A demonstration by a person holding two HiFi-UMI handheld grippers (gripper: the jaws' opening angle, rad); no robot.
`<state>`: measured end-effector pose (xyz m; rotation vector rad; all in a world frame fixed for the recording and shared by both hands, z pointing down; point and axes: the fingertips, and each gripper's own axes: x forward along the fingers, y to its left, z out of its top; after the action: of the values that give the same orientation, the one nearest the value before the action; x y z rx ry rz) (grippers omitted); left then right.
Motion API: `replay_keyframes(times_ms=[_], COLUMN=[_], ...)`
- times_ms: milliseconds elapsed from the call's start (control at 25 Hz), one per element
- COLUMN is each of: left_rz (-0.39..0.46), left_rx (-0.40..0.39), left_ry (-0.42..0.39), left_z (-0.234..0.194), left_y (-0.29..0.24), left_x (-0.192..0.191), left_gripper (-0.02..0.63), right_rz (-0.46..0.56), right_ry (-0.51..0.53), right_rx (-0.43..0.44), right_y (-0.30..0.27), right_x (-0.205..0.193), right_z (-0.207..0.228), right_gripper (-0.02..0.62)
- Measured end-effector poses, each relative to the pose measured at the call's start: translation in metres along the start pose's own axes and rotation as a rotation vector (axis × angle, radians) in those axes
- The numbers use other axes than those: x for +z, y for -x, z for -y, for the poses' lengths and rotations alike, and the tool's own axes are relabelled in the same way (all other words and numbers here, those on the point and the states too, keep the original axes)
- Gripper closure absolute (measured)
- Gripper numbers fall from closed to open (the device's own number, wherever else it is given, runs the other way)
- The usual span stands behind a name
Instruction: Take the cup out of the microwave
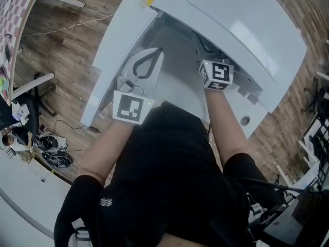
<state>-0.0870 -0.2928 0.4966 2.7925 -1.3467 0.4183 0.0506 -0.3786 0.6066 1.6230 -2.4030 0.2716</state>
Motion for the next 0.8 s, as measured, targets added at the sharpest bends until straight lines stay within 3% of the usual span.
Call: replay_keyframes(times_ms=[560, 800], left_rz=[-0.013, 0.006], left_rx=[-0.035, -0.049], left_ry=[0.001, -0.006], left_z=[-0.001, 0.002], left_y=[-0.007, -0.005], left_x=[0.001, 0.021], left_gripper=[0.603, 0.603], right_rz=[-0.037, -0.054], right_ry=[0.053, 0.042], right_rx=[0.034, 0.026], right_y=[-0.015, -0.01], right_x=[-0.001, 0.002], right_z=[-0.001, 0.001], right_gripper=[0.202, 0.202])
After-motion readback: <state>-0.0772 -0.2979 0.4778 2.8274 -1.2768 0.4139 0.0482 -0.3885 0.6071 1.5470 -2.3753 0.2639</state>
